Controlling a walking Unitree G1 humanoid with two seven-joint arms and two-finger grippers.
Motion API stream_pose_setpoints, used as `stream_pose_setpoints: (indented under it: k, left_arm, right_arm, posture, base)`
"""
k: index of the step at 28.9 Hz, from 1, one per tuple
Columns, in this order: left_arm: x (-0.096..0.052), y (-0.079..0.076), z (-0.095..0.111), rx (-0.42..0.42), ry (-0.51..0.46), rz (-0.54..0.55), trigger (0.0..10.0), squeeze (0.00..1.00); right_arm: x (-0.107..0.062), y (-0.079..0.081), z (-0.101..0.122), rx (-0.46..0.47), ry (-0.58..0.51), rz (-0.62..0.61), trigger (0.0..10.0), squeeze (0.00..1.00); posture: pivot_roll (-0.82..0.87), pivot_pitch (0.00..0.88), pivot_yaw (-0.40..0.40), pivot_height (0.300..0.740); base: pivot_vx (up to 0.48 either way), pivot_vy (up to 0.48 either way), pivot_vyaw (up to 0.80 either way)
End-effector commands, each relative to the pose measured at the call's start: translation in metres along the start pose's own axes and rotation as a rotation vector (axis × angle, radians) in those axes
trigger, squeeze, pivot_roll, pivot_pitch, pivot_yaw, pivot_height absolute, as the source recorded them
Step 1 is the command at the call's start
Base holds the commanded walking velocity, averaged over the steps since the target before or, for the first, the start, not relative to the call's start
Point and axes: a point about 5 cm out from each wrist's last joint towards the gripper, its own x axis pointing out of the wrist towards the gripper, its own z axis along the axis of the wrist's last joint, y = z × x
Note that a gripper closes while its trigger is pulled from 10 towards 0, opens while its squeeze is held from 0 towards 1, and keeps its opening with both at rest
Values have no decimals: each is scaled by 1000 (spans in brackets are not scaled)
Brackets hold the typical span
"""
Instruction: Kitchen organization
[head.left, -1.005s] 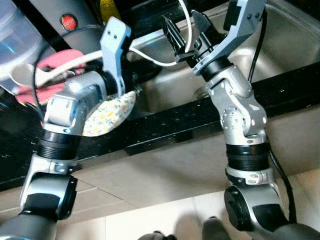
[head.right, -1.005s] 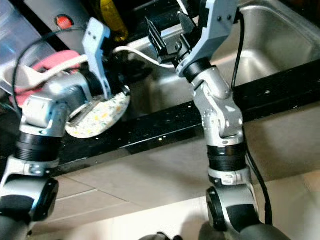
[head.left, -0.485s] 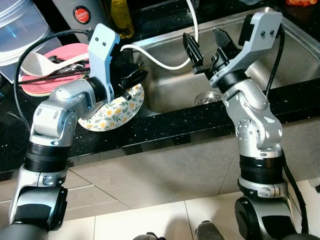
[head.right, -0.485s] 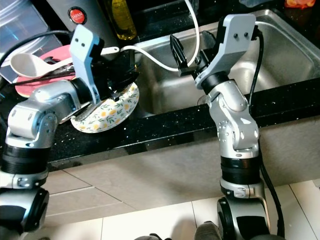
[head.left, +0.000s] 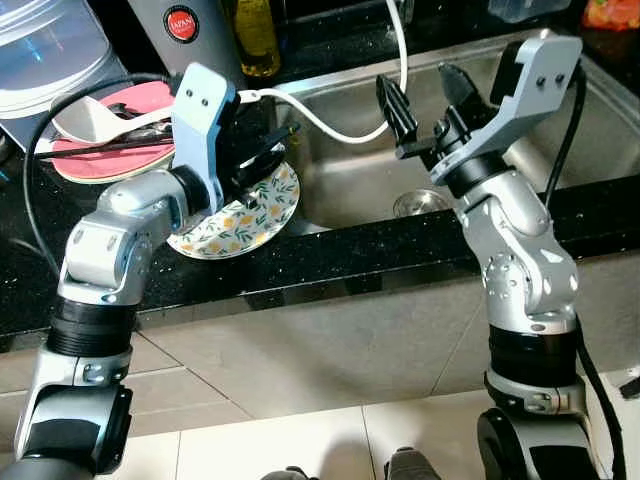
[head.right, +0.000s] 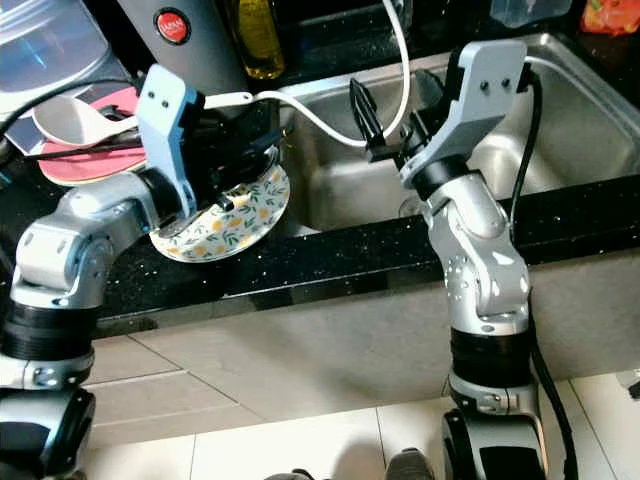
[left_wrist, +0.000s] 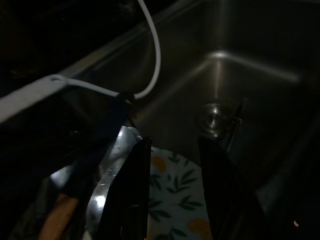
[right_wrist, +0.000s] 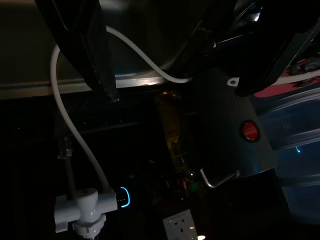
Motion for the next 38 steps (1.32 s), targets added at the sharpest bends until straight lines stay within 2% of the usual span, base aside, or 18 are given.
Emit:
stream_pose_setpoints:
  k: [1,8,11,12,14,16,20,23,27,29,32,38]
  left_arm:
    - [-4,3,-4,-6,1,27,10000,0]
    - [-14,-3,-18,-39,38,56,10000,0]
    - [-16,-3,-31,62,123,97,10000,0]
    - [-16,-3,-31,62,123,97,10000,0]
    - [-21,-2,-33,-16,100,131,10000,0]
    - [-26,4,-35,-55,89,165,10000,0]
    - [-32,22,-46,-53,128,238,10000,0]
    - [-32,24,-47,-37,138,240,10000,0]
    - [-30,36,-53,-27,178,241,10000,0]
    - [-26,48,-58,-18,216,230,10000,0]
    - [-24,52,-59,-18,227,217,10000,0]
    - [-9,63,-56,37,264,160,10000,0]
  right_arm:
    - [-2,4,6,10,-41,26,10000,0]
    - [-10,5,-4,6,10,80,10000,0]
    - [-8,1,-11,-7,46,70,10000,0]
    - [-8,1,-11,-7,46,70,10000,0]
    - [-5,-6,-19,-25,88,41,10000,0]
    - [-4,-10,-22,-28,105,29,10000,0]
    - [-2,-13,-28,-20,127,17,10000,0]
    - [-2,-13,-29,-20,131,17,10000,0]
    - [-1,-12,-31,-21,137,15,10000,0]
    - [-2,-16,-33,-25,139,-11,10000,0]
    - [-3,-18,-34,-26,140,-24,10000,0]
    - [-10,-24,-35,-33,140,-68,10000,0]
  posture:
    - [-31,34,127,740]
    - [-9,0,65,740]
    - [4,0,42,740]
    - [4,0,42,740]
    - [19,0,9,740]
    - [30,0,-7,740]
    - [41,3,-35,740]
    - [41,3,-35,740]
    - [44,5,-31,740]
    - [38,7,-16,740]
    - [33,11,-7,740]
    - [20,25,20,740]
  base:
    - [0,0,0]
    - [0,0,0]
    - [0,0,0]
    - [0,0,0]
    - [0,0,0]
    - [0,0,0]
    - [0,0,0]
    - [0,0,0]
    - [0,0,0]
    - [0,0,0]
    - [0,0,0]
    - [0,0,0]
